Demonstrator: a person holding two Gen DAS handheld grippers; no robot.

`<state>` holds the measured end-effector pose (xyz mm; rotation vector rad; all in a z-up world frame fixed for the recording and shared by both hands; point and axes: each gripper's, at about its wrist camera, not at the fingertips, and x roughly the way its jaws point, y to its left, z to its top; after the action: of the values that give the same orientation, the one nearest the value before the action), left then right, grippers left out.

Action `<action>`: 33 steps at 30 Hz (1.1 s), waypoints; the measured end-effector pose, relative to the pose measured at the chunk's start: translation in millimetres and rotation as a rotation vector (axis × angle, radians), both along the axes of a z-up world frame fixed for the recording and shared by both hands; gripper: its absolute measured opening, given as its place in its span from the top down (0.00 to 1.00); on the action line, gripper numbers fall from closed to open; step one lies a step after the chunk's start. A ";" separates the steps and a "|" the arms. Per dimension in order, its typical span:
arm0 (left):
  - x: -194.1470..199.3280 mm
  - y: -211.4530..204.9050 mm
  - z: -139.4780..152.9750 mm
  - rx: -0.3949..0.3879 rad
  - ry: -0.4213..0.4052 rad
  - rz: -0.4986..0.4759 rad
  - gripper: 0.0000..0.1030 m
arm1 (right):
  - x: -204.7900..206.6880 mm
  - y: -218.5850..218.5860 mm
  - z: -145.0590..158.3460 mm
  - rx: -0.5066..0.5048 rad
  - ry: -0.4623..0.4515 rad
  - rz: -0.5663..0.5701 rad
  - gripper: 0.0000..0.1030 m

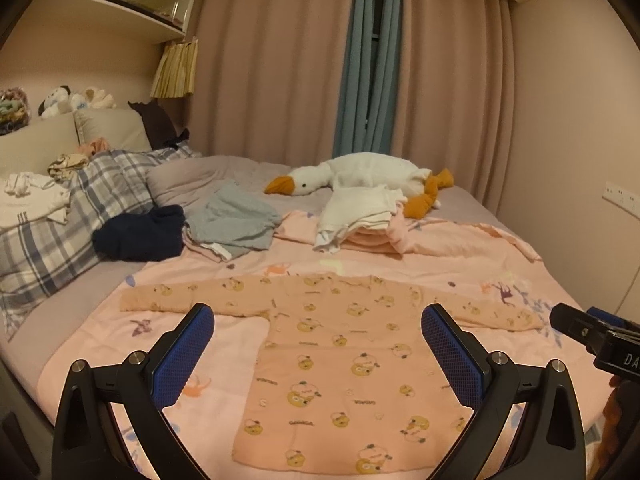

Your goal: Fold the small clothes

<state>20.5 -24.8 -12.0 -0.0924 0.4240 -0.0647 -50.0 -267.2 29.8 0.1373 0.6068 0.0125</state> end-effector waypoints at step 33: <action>1.0 -1.0 -3.3 0.005 0.026 -0.009 0.00 | 0.0 4.3 -1.4 -0.040 0.003 -0.009 0.00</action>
<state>21.5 -25.8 -15.3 -0.0862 0.4502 -0.0712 -50.0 -262.9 28.4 0.1008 0.6086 -0.0087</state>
